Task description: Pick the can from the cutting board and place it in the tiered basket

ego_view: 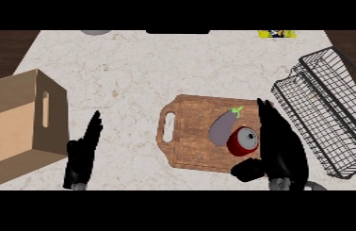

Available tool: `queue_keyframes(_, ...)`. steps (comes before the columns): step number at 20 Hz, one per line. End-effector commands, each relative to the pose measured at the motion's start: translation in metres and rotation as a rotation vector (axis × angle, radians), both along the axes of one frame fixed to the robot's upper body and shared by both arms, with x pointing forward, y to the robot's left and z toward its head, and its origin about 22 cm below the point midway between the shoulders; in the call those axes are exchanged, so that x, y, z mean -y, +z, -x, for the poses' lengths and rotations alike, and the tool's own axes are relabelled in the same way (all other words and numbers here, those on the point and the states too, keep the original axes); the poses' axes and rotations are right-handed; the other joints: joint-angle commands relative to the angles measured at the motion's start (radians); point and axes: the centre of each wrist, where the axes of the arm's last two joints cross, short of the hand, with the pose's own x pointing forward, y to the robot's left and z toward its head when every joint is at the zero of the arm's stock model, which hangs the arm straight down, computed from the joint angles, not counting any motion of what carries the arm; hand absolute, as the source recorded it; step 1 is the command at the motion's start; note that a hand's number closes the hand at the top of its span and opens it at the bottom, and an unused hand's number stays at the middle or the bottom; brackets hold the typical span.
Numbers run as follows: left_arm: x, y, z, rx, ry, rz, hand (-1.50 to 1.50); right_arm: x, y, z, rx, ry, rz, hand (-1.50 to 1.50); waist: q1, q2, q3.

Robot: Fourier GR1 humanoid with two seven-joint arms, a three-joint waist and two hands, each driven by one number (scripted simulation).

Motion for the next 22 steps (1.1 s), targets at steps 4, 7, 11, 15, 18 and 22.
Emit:
queue_keyframes(4, -0.006, -0.009, 0.007, -0.011, 0.014, -0.014, 0.00, -0.027, -0.011, -0.010, -0.258, -0.147, 0.109, -1.50, -0.007, -0.002, -0.002)
queue_keyframes(7, -0.004, -0.015, 0.018, -0.008, 0.015, -0.015, 0.00, -0.025, -0.005, -0.021, -0.272, -0.168, 0.080, -1.50, -0.003, -0.001, -0.001)
queue_keyframes(11, 0.006, 0.001, 0.005, -0.006, 0.000, 0.008, 0.00, -0.020, -0.011, -0.029, -0.308, -0.178, 0.097, -1.50, -0.003, -0.001, 0.001)
queue_keyframes(15, -0.001, 0.006, 0.008, 0.002, 0.007, 0.006, 0.00, -0.030, -0.017, -0.020, -0.330, -0.170, 0.094, -1.50, -0.007, -0.003, 0.001)
queue_keyframes(18, -0.006, 0.006, 0.001, -0.003, 0.021, -0.012, 0.00, -0.028, -0.034, -0.038, -0.345, -0.177, 0.087, -1.50, -0.004, 0.001, 0.001)
queue_keyframes(22, -0.008, -0.009, 0.006, -0.002, 0.008, 0.006, 0.00, -0.013, -0.031, -0.038, -0.387, -0.197, 0.051, -1.50, -0.013, 0.000, 0.001)
